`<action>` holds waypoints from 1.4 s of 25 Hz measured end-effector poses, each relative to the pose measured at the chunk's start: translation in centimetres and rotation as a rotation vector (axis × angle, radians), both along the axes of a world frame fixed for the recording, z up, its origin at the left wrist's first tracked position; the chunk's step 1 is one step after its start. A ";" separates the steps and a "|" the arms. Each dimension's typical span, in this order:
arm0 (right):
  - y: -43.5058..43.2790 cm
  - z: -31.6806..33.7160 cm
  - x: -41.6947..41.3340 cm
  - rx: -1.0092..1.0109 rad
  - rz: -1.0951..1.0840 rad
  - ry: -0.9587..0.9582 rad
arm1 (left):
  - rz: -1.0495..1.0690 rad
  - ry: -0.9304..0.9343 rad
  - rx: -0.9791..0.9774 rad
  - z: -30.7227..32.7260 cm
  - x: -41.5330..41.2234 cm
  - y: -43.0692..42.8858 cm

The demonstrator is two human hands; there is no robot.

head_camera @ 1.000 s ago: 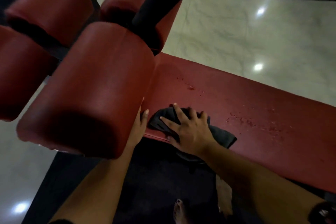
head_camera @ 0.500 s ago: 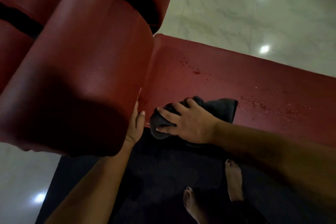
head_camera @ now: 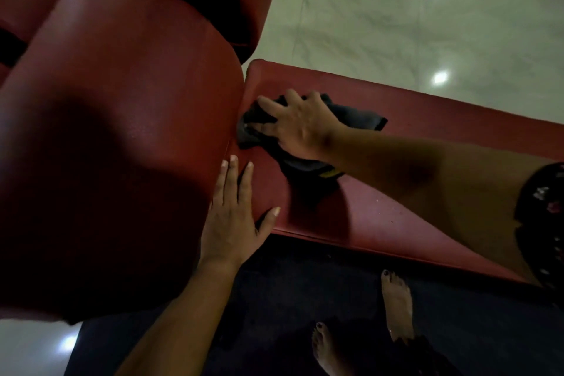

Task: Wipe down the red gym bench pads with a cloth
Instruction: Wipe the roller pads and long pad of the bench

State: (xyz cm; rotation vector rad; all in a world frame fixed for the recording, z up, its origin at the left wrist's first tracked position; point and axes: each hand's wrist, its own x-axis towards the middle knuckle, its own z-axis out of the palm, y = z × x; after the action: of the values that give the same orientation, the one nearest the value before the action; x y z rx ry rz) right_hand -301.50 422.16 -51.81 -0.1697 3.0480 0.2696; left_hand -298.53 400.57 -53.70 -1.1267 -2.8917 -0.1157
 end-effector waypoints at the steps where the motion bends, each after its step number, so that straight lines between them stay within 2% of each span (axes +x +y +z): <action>1: 0.4 0.1 -0.6 0.005 -0.039 0.001 | -0.022 0.012 -0.008 0.0 -0.1 0.0; 6: 2.9 1.1 -4.7 -0.081 -0.312 -0.032 | -0.078 -0.042 0.010 0.6 -0.6 -0.3; 11: 5.7 0.8 -7.3 -0.406 -0.712 -0.172 | -0.091 -0.133 0.080 1.4 -0.6 0.0; 13: 5.2 0.8 -6.6 -0.440 -0.768 -0.168 | -0.093 -0.168 0.101 1.6 -0.5 0.0; 16: 2.9 1.2 -3.3 -0.391 -0.726 -0.123 | -0.117 -0.221 0.158 1.8 -0.4 0.0; 19: -0.5 1.0 1.0 -0.265 -0.638 -0.106 | -0.114 -0.227 0.304 1.6 -0.5 0.1; 24: -4.5 0.6 8.2 -0.230 -0.455 -0.152 | 0.082 -0.156 0.440 3.3 -0.7 2.6; 26: -5.6 -0.5 11.6 -0.239 -0.366 -0.146 | 0.035 -0.090 0.403 3.2 -1.5 4.3; 30: -5.7 -2.2 16.9 -0.163 -0.202 -0.011 | -0.087 -0.019 0.167 0.7 -2.2 6.3; 33: -4.3 -2.7 18.1 -0.138 -0.074 -0.045 | -0.098 -0.011 0.083 -0.1 -2.2 6.3; 35: -3.2 -2.4 17.3 -0.151 -0.097 -0.080 | -0.091 0.004 0.092 -0.1 -2.4 6.5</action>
State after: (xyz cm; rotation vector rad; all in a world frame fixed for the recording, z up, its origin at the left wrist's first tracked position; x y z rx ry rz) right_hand -284.24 418.92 -54.22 -0.0407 2.9850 0.0248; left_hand -300.91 407.11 -53.79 -1.2404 -2.7994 -0.2467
